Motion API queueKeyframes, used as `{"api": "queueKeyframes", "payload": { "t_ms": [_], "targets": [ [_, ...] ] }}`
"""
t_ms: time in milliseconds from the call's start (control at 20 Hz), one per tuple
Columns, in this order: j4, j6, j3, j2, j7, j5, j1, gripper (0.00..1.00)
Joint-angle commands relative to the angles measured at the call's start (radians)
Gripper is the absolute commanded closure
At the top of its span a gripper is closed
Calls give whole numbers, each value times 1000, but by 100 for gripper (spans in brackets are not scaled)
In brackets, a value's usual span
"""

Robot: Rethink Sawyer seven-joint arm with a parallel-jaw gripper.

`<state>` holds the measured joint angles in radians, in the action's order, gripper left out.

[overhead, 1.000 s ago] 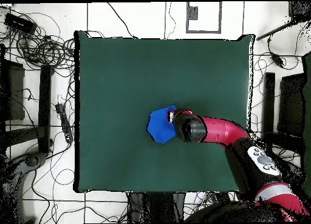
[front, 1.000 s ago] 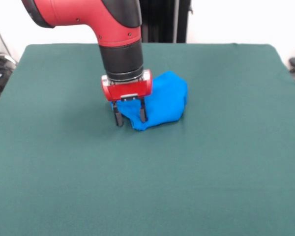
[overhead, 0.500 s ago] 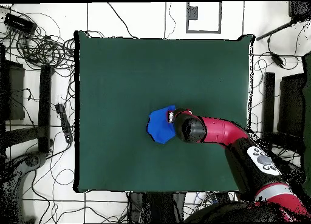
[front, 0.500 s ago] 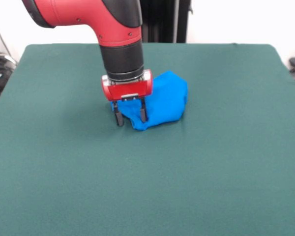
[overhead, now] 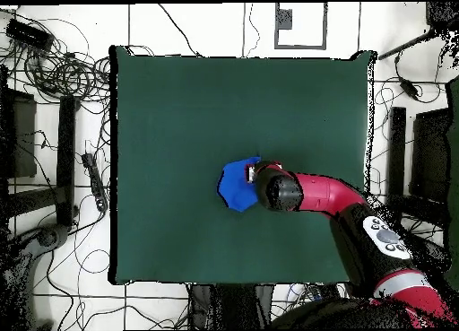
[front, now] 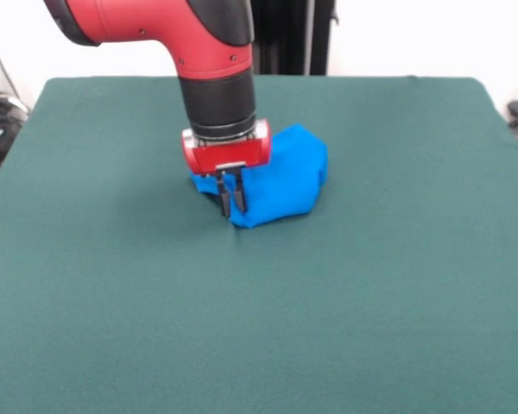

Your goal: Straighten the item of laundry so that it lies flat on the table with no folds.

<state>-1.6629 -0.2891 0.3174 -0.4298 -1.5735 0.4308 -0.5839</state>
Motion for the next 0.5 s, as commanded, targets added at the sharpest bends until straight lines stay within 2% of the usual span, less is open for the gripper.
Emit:
{"api": "queueKeyframes", "payload": {
  "t_ms": [50, 500],
  "targets": [
    [-130, -81, 92, 58, -82, -21, 100, 100],
    [-128, -67, 98, 64, -82, -25, 96, 100]
  ]
}}
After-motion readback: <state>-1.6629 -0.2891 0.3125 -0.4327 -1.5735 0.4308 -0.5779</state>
